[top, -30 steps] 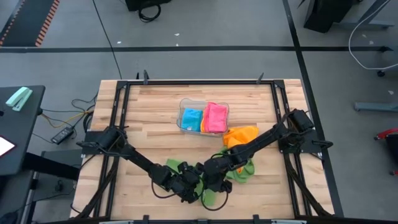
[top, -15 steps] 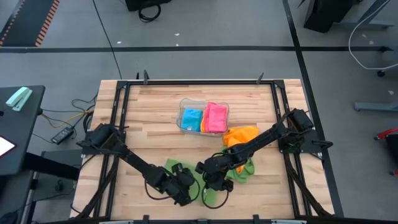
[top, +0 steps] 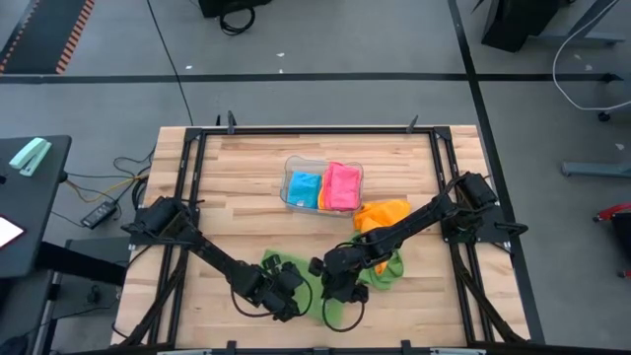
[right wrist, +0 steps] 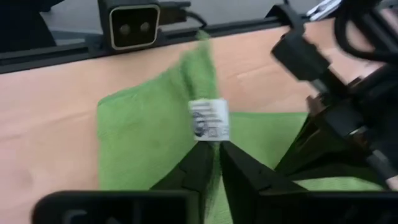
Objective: Fold microfiber towels
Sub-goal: Fold the top green microfiber cloth
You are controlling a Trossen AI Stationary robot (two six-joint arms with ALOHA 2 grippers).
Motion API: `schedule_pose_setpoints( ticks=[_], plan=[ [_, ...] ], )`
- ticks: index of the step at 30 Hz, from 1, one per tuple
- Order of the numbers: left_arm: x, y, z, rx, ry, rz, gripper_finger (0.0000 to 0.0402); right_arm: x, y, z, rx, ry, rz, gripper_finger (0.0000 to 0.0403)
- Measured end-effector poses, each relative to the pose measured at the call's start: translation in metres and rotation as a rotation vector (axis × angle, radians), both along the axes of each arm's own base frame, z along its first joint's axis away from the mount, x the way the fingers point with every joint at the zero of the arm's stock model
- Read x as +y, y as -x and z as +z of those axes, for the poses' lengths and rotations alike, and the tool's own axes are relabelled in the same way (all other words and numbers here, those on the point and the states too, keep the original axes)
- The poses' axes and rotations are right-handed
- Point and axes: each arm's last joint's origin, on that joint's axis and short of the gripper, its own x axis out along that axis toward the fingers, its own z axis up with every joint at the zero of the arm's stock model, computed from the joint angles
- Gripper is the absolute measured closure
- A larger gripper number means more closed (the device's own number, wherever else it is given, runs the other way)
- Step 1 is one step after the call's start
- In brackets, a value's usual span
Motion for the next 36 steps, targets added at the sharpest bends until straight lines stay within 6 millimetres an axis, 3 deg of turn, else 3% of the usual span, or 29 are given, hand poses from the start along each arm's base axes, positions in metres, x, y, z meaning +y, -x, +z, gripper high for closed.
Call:
schedule_pose_setpoints(
  ticks=[9,15,28,36],
  plan=[
    [-0.002,-0.002,0.001,-0.022,0.013,-0.018,0.0386,-0.006,-0.009,0.007,-0.131,0.026,-0.024,0.0285],
    [-0.003,-0.002,0.001,-0.015,0.033,-0.03,0.0378,-0.018,-0.014,0.008,-0.125,0.008,-0.077,0.0252],
    [-0.002,-0.002,0.011,-0.027,0.002,-0.121,0.0383,-0.017,-0.011,0.002,0.007,-0.07,-0.167,0.0257],
    [0.0,-0.002,0.011,-0.015,-0.005,-0.118,0.0382,-0.022,-0.018,-0.03,0.098,-0.096,-0.159,0.0258]
  ],
)
